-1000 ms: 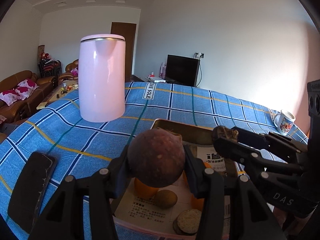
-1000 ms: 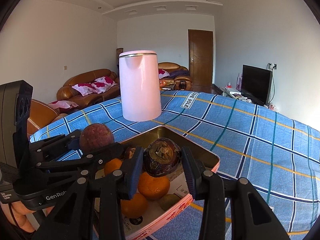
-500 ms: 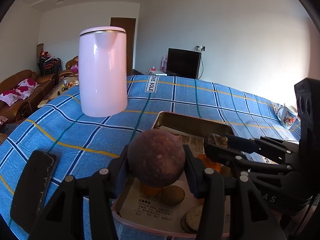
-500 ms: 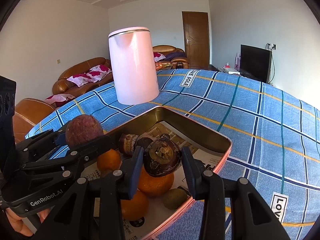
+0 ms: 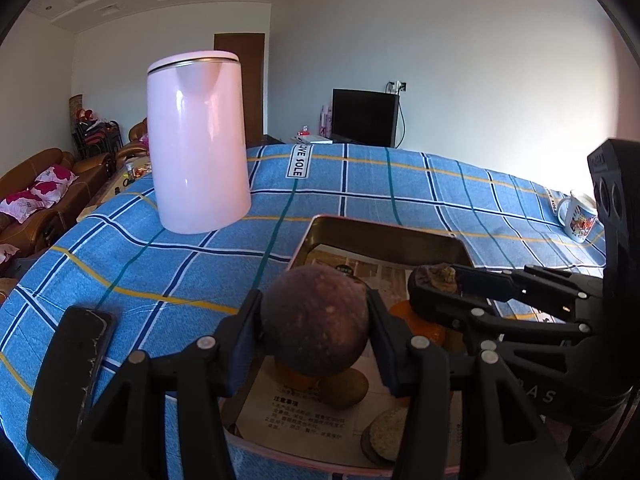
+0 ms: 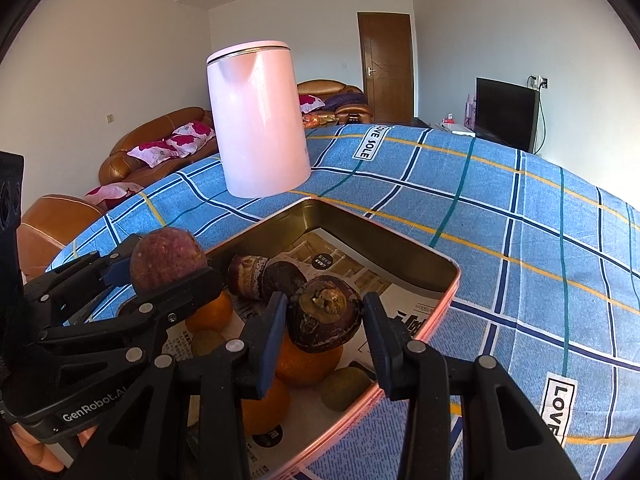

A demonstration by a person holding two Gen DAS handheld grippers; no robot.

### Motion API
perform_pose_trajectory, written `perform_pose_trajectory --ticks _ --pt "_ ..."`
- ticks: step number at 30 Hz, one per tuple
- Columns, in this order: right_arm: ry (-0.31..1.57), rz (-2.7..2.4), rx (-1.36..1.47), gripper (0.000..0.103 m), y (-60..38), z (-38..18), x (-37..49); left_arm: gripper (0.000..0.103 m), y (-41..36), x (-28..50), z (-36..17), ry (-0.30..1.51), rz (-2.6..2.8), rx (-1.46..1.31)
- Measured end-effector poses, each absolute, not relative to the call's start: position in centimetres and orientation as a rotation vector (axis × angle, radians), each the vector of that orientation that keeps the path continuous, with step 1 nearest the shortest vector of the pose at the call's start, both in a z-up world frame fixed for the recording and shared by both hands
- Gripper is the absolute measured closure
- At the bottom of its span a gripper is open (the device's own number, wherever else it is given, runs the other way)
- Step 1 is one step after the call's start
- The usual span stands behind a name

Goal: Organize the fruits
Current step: 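Lower both held items into the tin box and open both tools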

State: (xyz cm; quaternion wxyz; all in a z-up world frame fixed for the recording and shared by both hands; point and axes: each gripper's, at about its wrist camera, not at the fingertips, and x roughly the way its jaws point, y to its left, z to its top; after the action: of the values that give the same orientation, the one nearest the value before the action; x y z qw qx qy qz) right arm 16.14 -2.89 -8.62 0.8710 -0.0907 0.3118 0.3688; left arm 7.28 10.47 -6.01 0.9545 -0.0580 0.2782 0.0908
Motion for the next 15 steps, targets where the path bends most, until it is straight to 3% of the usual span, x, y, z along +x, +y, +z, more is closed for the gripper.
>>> perform_pose_trajectory --ticks 8,15 --pt "0.67 0.795 -0.161 0.061 -3.6 -8.7 15.9 0.049 10.0 6.6 -5.7 0.546 0.179 -0.107" --pt "0.653 0.802 -0.129 0.053 -4.4 -8.5 15.5 0.033 10.3 5.5 -5.2 0.514 0.195 -0.111"
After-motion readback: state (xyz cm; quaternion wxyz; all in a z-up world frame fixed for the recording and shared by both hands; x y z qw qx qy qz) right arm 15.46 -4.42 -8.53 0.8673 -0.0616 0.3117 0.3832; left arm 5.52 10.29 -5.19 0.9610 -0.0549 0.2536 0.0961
